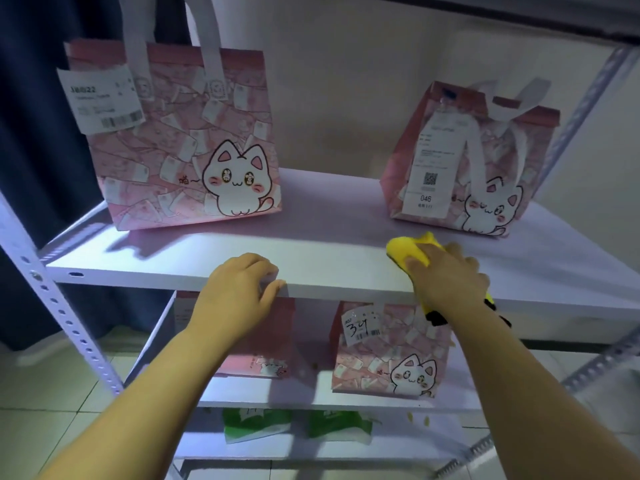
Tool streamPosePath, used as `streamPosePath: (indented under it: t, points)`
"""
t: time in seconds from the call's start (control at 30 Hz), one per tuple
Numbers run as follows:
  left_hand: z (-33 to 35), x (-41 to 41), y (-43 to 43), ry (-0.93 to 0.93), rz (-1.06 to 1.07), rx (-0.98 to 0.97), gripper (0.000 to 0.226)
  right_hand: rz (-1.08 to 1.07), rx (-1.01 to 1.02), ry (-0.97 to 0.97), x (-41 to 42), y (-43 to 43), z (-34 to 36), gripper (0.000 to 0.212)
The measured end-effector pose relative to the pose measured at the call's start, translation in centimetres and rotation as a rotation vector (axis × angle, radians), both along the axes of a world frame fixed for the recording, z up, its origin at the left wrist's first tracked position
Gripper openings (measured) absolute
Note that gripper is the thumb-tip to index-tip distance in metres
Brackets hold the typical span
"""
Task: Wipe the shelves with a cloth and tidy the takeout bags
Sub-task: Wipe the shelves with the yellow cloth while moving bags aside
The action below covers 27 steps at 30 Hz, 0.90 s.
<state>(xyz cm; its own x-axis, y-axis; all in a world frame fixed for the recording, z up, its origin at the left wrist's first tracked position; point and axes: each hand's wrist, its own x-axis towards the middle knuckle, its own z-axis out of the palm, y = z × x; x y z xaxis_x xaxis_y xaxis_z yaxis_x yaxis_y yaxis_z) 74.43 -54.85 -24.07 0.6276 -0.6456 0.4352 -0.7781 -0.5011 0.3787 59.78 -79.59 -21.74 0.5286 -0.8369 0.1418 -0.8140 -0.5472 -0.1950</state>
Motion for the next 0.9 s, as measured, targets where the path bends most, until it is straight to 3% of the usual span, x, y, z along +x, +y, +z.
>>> streamPosePath:
  t: [0.1, 0.37, 0.53, 0.7, 0.9]
  points:
    - [0.0, -0.2, 0.3, -0.022, -0.019, 0.006, 0.026, -0.029, -0.015, -0.011, 2.4, 1.6, -0.2, 0.038]
    - [0.4, -0.8, 1.7, -0.037, 0.011, -0.011, 0.021, 0.416, -0.047, 0.026, 7.5, 8.6, -0.1, 0.043]
    - [0.9, -0.2, 3.5, -0.002, 0.087, -0.033, 0.024, 0.481, 0.062, 0.023, 6.7, 8.2, 1.4, 0.048]
    - [1.7, 1.6, 5.5, 0.014, 0.191, -0.089, 0.025, 0.463, 0.035, -0.242, 7.0, 8.7, 3.5, 0.047]
    - [2.9, 5.3, 6.8, 0.066, 0.380, -0.204, 0.063, 0.599, 0.109, -0.383, 10.9, 9.4, 4.7, 0.055]
